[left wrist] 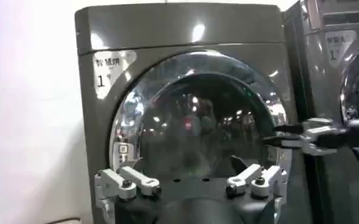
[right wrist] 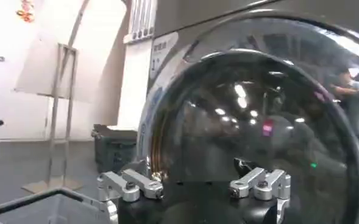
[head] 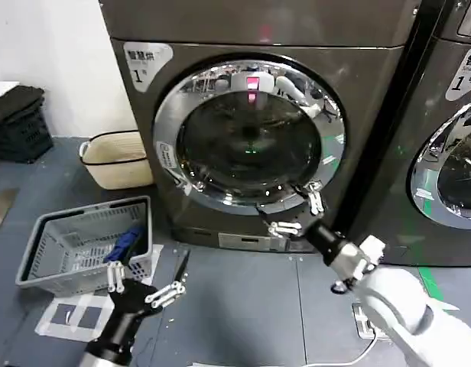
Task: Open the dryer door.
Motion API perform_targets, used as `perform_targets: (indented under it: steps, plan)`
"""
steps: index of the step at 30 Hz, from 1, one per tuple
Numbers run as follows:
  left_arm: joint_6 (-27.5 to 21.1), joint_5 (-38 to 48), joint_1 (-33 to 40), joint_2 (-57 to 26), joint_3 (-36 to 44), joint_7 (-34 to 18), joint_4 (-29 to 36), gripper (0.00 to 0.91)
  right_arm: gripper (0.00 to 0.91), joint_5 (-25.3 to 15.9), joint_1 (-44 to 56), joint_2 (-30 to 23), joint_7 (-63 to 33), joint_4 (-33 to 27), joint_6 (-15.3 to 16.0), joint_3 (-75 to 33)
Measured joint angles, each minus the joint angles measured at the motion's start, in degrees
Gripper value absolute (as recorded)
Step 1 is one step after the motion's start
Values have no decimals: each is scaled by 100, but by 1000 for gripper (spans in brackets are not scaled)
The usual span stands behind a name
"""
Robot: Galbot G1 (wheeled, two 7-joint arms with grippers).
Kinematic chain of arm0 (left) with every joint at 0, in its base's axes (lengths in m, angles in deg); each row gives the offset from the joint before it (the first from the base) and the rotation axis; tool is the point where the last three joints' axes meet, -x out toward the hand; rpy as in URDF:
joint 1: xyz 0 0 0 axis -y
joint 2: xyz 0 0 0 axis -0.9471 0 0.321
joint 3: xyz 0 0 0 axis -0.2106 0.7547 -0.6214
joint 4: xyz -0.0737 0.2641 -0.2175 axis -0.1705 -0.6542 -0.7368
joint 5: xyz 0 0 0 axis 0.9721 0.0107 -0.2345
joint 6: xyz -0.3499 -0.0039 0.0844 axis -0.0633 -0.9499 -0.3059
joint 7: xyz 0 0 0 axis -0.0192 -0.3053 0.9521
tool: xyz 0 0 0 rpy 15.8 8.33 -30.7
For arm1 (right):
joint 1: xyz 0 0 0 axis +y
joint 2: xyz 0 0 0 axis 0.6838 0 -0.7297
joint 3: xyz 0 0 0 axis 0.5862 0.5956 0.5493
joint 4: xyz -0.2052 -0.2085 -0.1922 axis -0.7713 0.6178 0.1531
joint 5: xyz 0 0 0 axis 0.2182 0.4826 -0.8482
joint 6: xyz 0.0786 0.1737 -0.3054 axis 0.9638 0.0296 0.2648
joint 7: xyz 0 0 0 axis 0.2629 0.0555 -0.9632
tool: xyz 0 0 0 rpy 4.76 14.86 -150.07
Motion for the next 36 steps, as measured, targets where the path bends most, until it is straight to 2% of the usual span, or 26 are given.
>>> perform_targets:
  steps: [16, 36]
  plan:
    - [0, -6, -23, 42, 2, -1, 20, 907, 907, -17, -1259, -635, -143, -700, 120, 1152]
    - [12, -9, -35, 59, -35, -2, 40, 907, 907, -9, -2055, -1424, -568, -1611, 351, 1877]
